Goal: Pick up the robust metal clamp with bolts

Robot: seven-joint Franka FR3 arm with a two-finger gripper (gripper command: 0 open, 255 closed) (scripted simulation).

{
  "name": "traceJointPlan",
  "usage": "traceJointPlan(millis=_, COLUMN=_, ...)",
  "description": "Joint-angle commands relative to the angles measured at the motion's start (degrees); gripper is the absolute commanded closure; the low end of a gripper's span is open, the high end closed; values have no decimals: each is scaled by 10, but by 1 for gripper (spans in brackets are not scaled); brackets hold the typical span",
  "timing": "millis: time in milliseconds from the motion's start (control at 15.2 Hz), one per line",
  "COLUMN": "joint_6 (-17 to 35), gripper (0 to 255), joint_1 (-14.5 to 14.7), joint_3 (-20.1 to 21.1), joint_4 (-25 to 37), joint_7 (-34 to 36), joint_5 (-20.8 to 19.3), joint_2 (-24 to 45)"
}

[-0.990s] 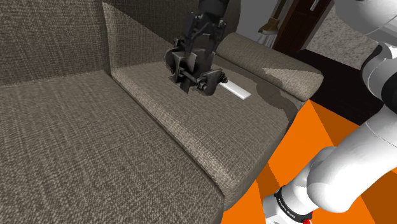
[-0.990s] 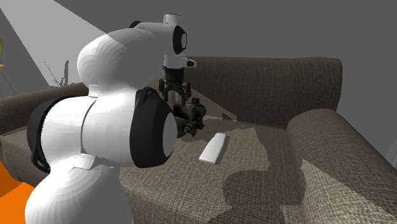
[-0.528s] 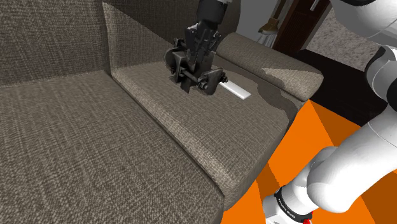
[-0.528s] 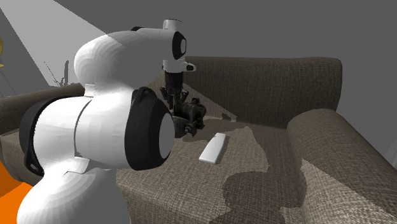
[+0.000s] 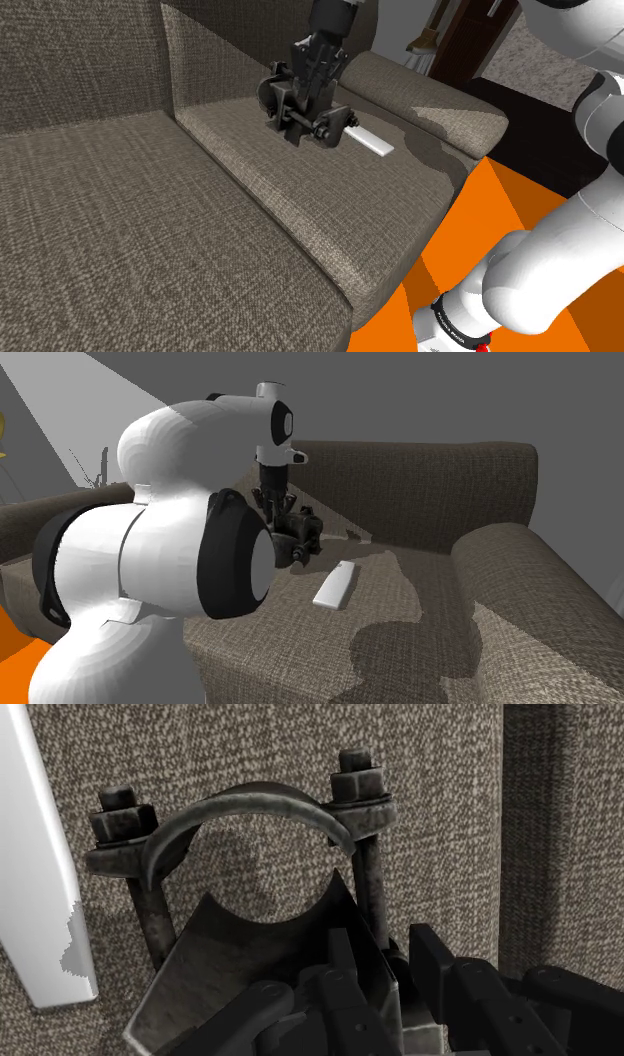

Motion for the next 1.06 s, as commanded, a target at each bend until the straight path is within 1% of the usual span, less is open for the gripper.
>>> traceJointPlan(millis=0, joint_6=-13, gripper=255, joint_1=0, joint_3=0, joint_4=18, joint_7=2, joint_5=-2, joint_2=6)
traceJointPlan(millis=462, joint_6=-79, gripper=255, joint_1=4, joint_3=4, joint_4=117, joint_7=12, joint_5=-12, joint_2=40)
traceJointPlan(millis=858, joint_6=-145, gripper=255, joint_1=13, joint_3=9, joint_4=226, joint_7=24, joint_5=-25, joint_2=85)
traceJointPlan(millis=990, joint_6=-147, gripper=255, joint_1=13, joint_3=10, joint_4=229, joint_7=24, joint_5=-25, joint_2=86)
